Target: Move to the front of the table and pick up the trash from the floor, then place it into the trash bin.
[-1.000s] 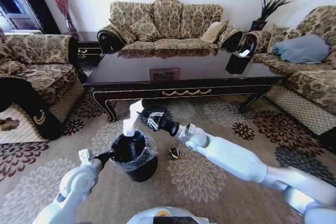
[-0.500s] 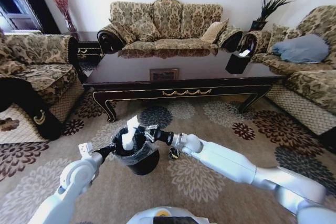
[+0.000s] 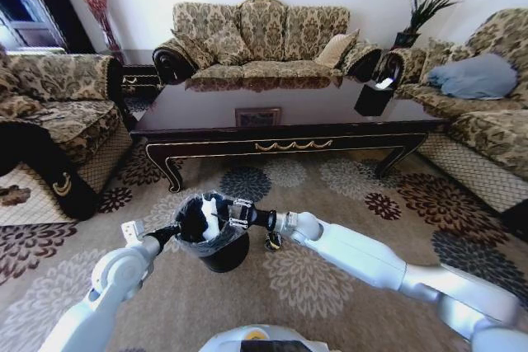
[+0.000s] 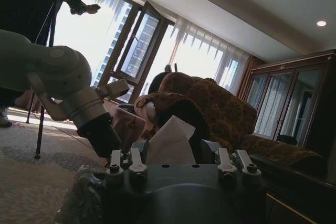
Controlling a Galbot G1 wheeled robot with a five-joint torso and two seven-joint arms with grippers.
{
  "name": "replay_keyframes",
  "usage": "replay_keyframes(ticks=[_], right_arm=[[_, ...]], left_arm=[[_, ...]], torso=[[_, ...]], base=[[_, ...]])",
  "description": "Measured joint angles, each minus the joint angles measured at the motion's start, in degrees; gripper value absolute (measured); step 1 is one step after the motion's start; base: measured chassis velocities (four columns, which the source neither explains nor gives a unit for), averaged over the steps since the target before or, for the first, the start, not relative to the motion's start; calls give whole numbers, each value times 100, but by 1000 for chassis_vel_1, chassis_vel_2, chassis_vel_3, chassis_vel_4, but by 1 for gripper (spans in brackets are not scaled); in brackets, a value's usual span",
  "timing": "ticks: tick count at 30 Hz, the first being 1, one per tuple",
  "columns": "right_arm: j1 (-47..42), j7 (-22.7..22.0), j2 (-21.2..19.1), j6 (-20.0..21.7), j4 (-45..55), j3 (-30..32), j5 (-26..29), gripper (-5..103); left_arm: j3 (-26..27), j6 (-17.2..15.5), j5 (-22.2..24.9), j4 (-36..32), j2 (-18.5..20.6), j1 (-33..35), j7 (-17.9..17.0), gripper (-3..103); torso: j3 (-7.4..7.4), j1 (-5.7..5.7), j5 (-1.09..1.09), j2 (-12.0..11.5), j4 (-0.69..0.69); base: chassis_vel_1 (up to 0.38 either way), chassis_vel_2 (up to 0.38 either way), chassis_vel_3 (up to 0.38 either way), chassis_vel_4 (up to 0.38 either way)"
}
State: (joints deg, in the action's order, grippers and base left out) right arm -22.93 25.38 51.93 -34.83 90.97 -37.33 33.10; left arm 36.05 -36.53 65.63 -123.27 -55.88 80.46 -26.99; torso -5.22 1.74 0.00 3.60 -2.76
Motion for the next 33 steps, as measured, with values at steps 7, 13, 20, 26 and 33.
replay_keyframes(ticks=[7,13,20,26,33], right_arm=[[-15,123,-74,-3,-18,103,-87,77],[-45,362,-222,-25,-94,271,-199,97],[-181,398,-406,-35,-133,518,-245,100],[-325,282,-537,-37,-166,812,-163,100],[-853,72,-781,272,-380,1334,-47,100]], left_arm=[[123,-2,8,-118,0,113,0,3],[274,-7,13,-261,-1,243,0,3],[459,-15,35,-424,4,390,2,3],[633,-15,28,-493,4,504,5,3],[852,-15,10,-652,79,573,2,3]], torso=[[0,0,0,0,0],[0,0,0,0,0],[0,0,0,0,0],[0,0,0,0,0],[0,0,0,0,-1]], base=[[0,0,0,0],[0,0,0,0],[0,0,0,0],[0,0,0,0],[0,0,0,0]])
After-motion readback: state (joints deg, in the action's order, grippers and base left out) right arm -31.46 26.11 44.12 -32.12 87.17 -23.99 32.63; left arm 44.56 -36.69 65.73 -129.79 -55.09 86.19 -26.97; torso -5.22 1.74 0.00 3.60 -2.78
